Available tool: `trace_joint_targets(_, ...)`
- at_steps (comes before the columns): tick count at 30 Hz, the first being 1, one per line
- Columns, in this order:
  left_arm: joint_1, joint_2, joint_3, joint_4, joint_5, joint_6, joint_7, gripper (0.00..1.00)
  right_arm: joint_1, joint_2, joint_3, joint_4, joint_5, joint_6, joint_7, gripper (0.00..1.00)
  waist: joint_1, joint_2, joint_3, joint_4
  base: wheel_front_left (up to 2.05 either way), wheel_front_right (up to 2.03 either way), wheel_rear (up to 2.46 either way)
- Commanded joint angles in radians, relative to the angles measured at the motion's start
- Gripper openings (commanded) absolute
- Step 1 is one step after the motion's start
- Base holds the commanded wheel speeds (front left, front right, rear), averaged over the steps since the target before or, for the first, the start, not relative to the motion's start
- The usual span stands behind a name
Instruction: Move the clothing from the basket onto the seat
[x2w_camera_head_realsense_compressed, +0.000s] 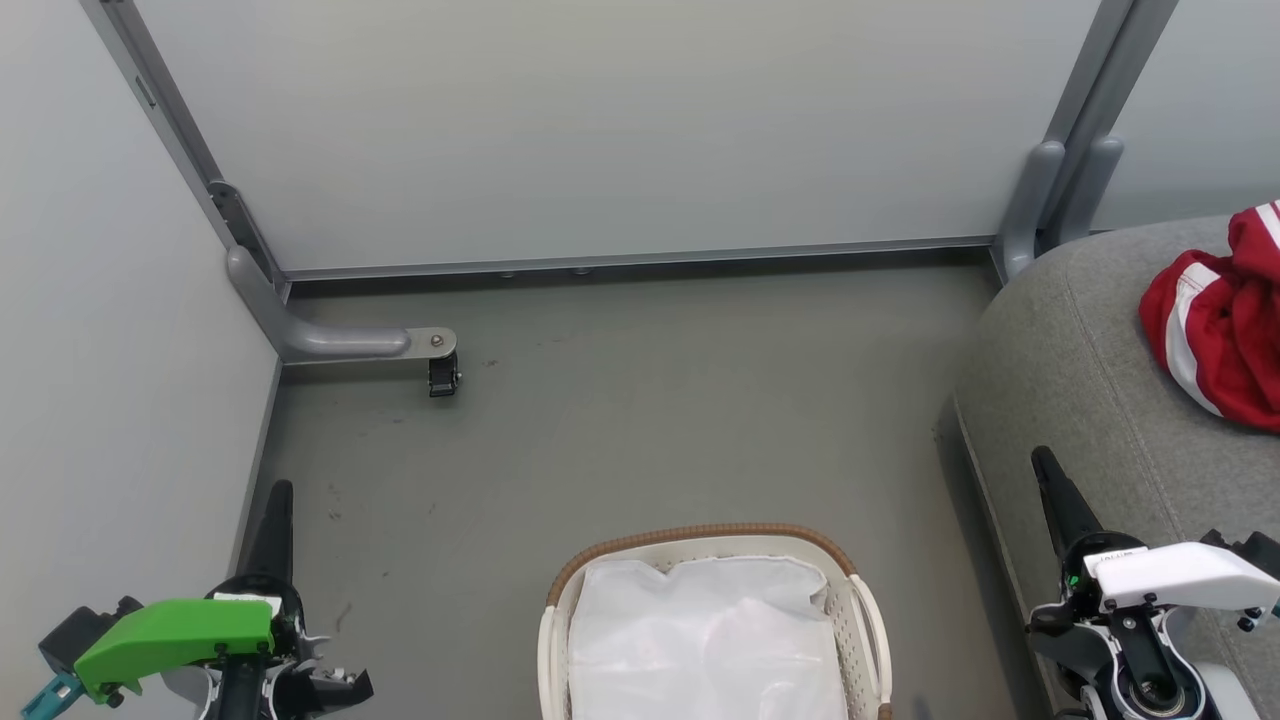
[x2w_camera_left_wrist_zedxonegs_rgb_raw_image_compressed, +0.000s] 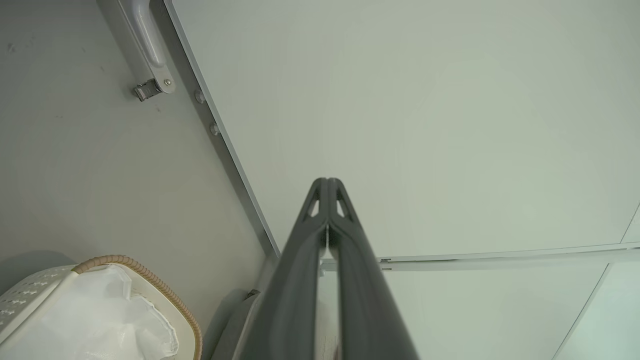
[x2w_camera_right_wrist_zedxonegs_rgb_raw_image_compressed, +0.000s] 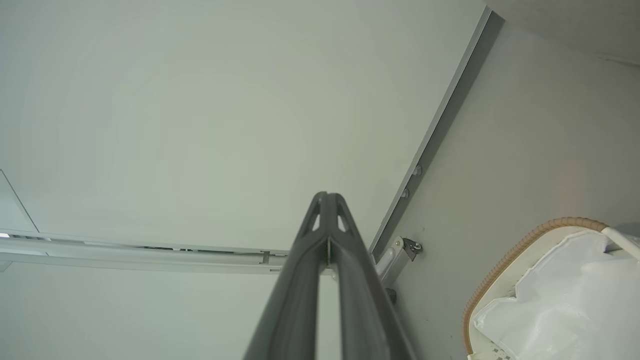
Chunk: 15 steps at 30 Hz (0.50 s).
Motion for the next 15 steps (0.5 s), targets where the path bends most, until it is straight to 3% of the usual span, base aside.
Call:
trace_joint_targets(1,-0.016,0.005,0.006,-0.008,-0.021,-0.005,0.005,0.00,0.009,-0.006,-0.005,-0.009,0.022,-0.001,0.006,0.00,0.0000,0.0068,-0.001,0.000,0.00,0.00,0.00)
trace_joint_targets(15,-0.021,0.005,0.021,-0.016,-0.109,-0.008,0.033,0.00,0.014,-0.007,-0.015,-0.021,0.121,-0.001,0.033,0.00,0.0000,0.0077,-0.007,-0.001,0.00,0.00,0.00)
